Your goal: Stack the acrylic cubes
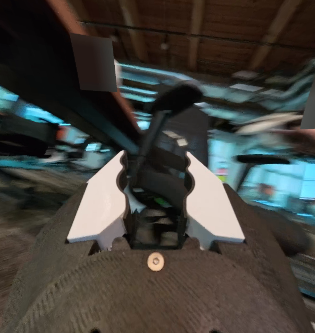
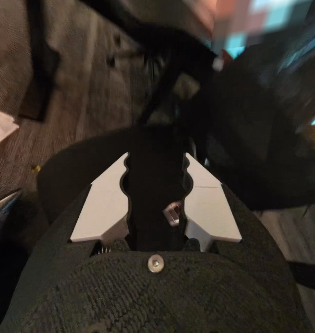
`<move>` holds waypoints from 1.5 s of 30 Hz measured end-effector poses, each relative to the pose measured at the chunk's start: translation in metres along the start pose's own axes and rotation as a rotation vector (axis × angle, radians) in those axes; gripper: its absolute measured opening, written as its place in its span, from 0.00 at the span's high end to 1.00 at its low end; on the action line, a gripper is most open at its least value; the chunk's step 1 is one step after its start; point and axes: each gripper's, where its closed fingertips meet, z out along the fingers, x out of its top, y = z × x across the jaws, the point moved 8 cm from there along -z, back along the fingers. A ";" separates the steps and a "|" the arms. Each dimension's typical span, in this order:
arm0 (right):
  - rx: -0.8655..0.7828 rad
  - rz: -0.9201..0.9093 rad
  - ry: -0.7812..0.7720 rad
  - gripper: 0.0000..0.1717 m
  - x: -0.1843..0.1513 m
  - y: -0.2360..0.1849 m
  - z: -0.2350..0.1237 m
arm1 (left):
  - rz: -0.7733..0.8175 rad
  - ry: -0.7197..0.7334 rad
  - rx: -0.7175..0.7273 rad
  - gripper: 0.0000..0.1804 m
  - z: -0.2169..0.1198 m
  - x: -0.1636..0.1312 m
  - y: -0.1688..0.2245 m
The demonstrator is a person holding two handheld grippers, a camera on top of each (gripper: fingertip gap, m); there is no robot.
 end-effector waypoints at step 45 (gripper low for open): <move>0.138 0.790 0.178 0.95 -0.304 -0.263 0.058 | -0.026 -1.786 0.694 0.77 -0.081 -0.298 -0.179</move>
